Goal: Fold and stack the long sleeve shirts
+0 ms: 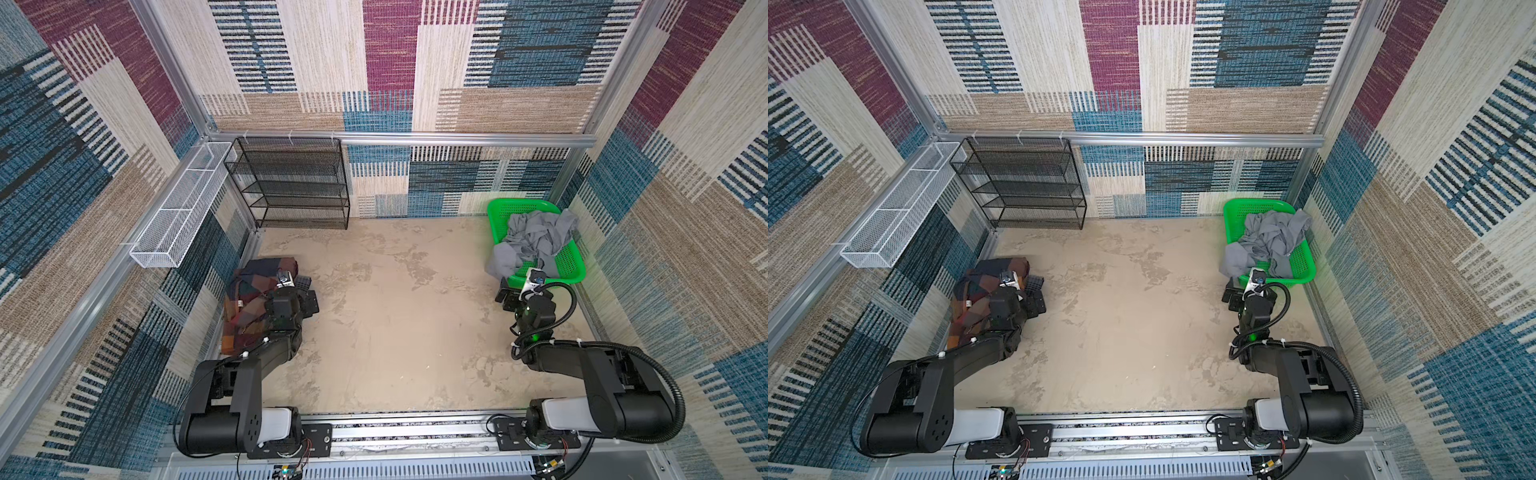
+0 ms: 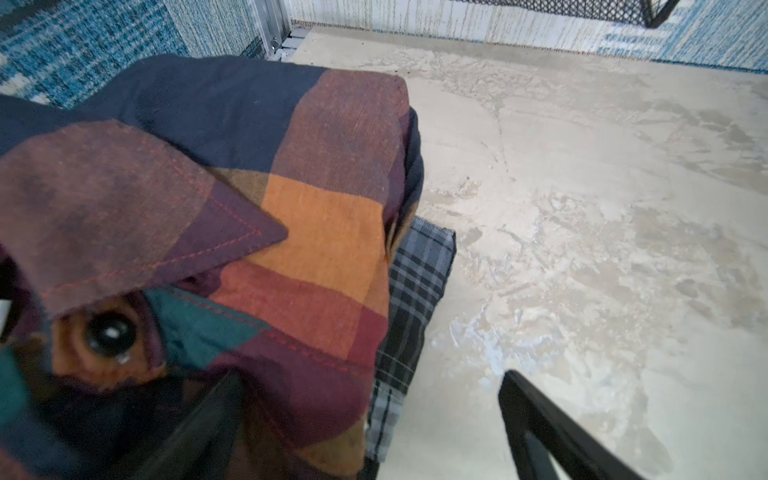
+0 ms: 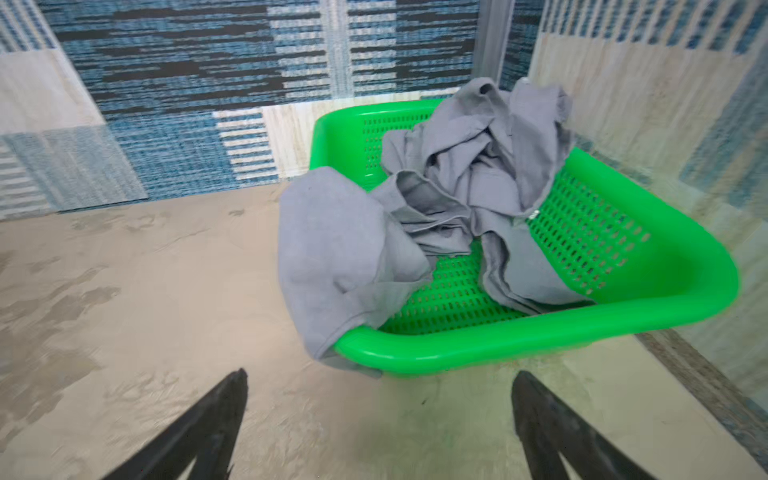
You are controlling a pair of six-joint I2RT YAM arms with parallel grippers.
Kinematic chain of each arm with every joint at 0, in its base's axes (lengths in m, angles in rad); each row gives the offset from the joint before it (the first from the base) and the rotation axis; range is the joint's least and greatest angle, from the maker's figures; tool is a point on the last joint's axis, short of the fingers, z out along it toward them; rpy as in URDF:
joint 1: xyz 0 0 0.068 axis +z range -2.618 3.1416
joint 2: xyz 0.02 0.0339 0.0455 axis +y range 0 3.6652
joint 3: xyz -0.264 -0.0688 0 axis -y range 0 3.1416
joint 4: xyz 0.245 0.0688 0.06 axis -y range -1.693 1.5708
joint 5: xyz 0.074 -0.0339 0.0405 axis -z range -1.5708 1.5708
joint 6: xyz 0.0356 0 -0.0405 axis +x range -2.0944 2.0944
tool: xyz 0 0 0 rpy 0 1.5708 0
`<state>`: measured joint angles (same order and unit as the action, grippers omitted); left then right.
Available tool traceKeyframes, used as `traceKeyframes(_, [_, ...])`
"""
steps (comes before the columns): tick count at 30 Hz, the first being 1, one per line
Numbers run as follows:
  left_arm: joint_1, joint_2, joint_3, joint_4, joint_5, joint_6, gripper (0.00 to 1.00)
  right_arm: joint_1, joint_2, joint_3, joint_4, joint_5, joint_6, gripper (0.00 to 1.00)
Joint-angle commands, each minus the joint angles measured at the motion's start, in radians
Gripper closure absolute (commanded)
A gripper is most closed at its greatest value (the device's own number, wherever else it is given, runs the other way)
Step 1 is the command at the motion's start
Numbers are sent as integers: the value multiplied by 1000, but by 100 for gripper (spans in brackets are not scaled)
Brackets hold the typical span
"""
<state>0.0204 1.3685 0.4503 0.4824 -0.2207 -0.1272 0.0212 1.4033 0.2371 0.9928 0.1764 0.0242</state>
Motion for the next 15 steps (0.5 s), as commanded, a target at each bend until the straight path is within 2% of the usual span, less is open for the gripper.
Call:
traceKeyframes(1, [28,10,-29,156,57,31,1,0,65,-22,224,-78,-38,0])
traceKeyframes(3, [35,67,-100,366,51,32,1,-1,130,-36,303,-93,-45,0])
traceKeyframes(4, [33,79,-94,364,86,40,1,0,143,-43,345,-92,-46,0])
traceKeyframes(5, [32,87,-79,330,116,53,1,-5,130,-31,298,-97,-41,0])
traceKeyframes(8, [21,170,-78,435,111,75,1,-27,131,-29,289,-141,-29,0])
traceKeyframes(10, [10,149,-18,278,100,77,1,-27,132,-29,290,-142,-29,0])
traceKeyframes(12, [3,173,-30,351,87,90,1,-27,133,-28,295,-140,-28,0])
traceKeyframes(15, [1,161,-27,320,85,86,1,-27,128,-37,299,-140,-30,0])
